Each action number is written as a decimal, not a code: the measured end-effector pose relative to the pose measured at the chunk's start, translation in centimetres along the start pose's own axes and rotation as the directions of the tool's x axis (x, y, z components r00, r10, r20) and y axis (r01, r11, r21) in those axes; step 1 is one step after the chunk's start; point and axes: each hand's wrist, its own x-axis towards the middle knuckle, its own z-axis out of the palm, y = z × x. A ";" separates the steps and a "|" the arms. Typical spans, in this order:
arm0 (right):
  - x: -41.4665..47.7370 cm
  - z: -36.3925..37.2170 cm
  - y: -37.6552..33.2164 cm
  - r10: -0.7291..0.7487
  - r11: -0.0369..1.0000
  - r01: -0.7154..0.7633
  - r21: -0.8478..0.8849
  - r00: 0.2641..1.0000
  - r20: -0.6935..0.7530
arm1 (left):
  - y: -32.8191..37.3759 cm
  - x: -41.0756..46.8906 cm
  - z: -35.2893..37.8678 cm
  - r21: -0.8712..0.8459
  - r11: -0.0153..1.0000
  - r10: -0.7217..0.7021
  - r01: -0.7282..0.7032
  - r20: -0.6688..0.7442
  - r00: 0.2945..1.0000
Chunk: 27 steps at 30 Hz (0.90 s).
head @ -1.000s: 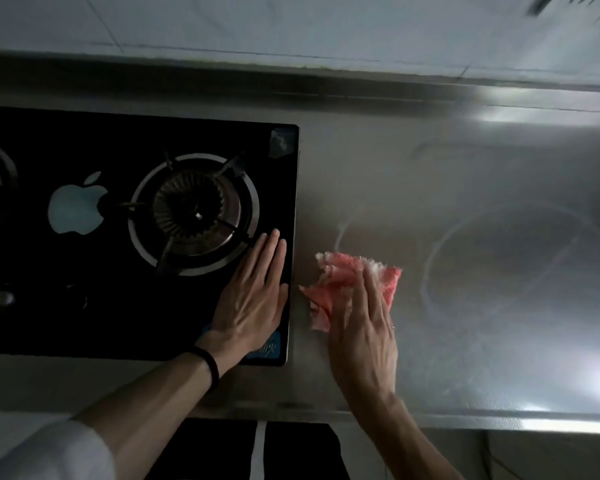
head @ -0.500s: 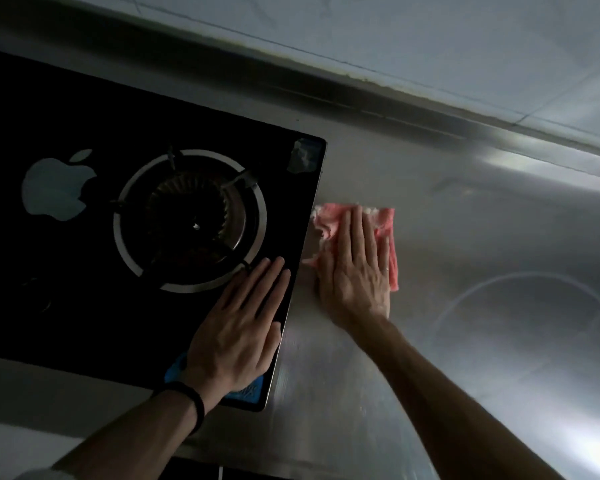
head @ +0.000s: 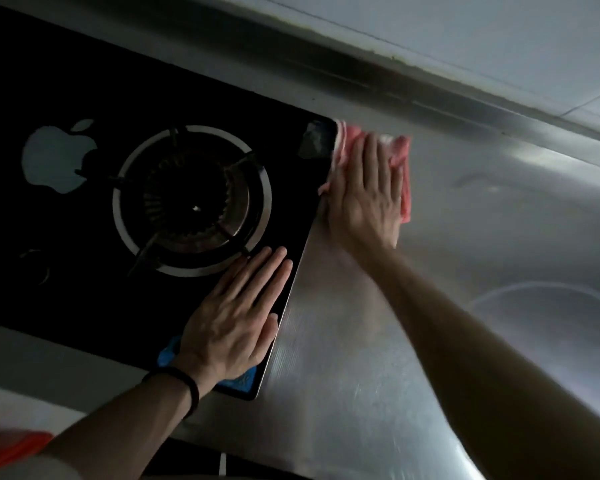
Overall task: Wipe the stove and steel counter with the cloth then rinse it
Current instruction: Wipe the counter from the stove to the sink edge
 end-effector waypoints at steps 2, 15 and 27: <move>-8.0 1.2 -1.1 0.025 1.000 -0.025 0.007 1.000 0.015 | 0.0 0.1 -0.5 -0.004 1.000 0.006 -0.006 0.016 1.000; -10.4 0.4 3.3 0.056 0.998 -0.057 -0.034 0.998 -0.030 | 0.1 0.1 -0.5 -0.040 0.999 -0.017 0.017 0.023 1.000; -1.5 -1.5 6.6 0.188 0.982 -0.187 0.013 0.979 -0.081 | 0.2 0.1 -0.5 -0.043 0.999 -0.007 0.007 -0.003 1.000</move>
